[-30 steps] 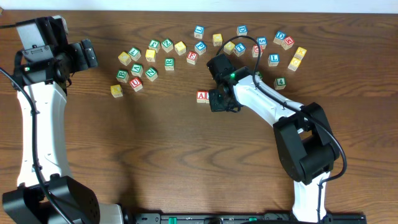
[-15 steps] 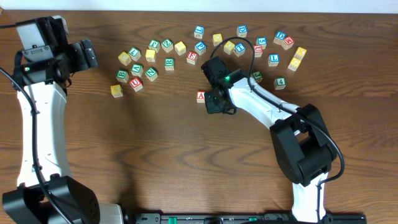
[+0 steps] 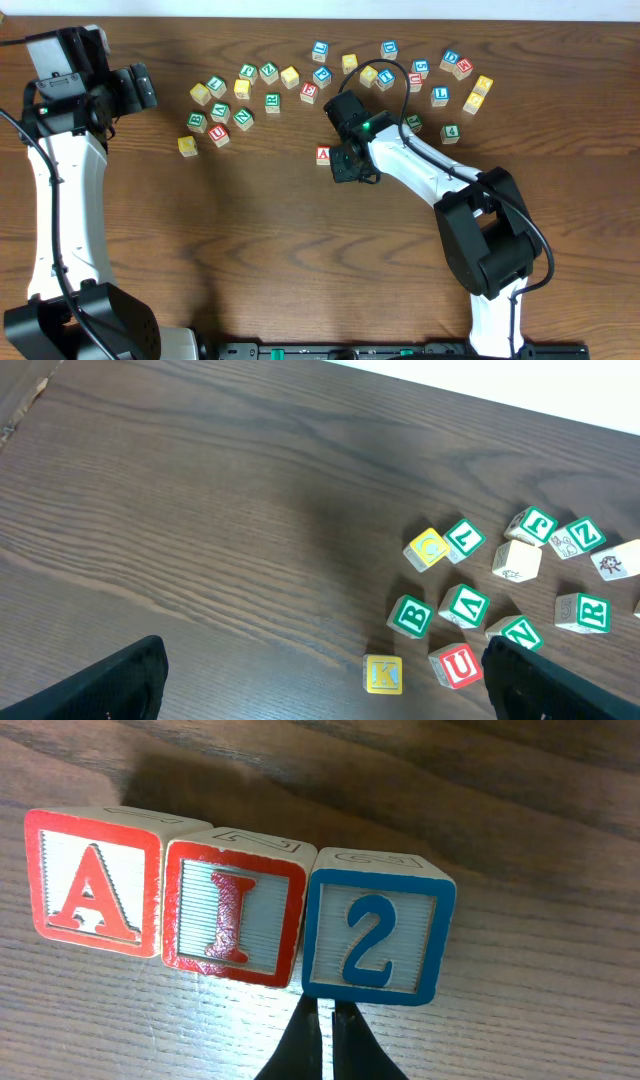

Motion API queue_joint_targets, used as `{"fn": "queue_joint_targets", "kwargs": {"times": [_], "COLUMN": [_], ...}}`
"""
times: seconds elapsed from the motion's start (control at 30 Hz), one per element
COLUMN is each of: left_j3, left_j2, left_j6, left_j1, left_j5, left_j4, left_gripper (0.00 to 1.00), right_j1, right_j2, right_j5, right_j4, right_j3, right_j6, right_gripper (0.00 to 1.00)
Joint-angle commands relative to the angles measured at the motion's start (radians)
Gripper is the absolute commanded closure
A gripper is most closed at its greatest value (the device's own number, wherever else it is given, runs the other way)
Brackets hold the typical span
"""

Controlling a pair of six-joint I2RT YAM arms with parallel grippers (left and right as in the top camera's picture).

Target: Spell out AI2

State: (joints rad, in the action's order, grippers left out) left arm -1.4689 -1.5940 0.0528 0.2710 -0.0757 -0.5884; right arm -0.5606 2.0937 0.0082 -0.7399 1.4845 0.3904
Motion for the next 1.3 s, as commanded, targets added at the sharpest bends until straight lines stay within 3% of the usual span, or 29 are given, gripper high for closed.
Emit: {"fn": "queue_joint_targets", "kwargs": {"times": [0.0, 0.47, 1.27], "left_j3": [-0.023, -0.023, -0.023], "left_j2": [0.006, 0.006, 0.006], "left_j6": [0.006, 0.006, 0.006], "left_j1": [-0.002, -0.002, -0.002], "left_j5": [0.002, 0.002, 0.002], "left_j4": [-0.003, -0.003, -0.003], "left_gripper": [0.01, 0.01, 0.01], "right_j1": [-0.005, 0.031, 0.103], "right_j2": [-0.015, -0.158, -0.079], "right_j5": [0.005, -0.014, 0.068], "right_j4": [-0.001, -0.013, -0.023], "right_j3": [-0.004, 0.004, -0.002], "right_j6": [-0.006, -0.023, 0.077], "right_gripper": [0.99, 0.99, 0.99]}}
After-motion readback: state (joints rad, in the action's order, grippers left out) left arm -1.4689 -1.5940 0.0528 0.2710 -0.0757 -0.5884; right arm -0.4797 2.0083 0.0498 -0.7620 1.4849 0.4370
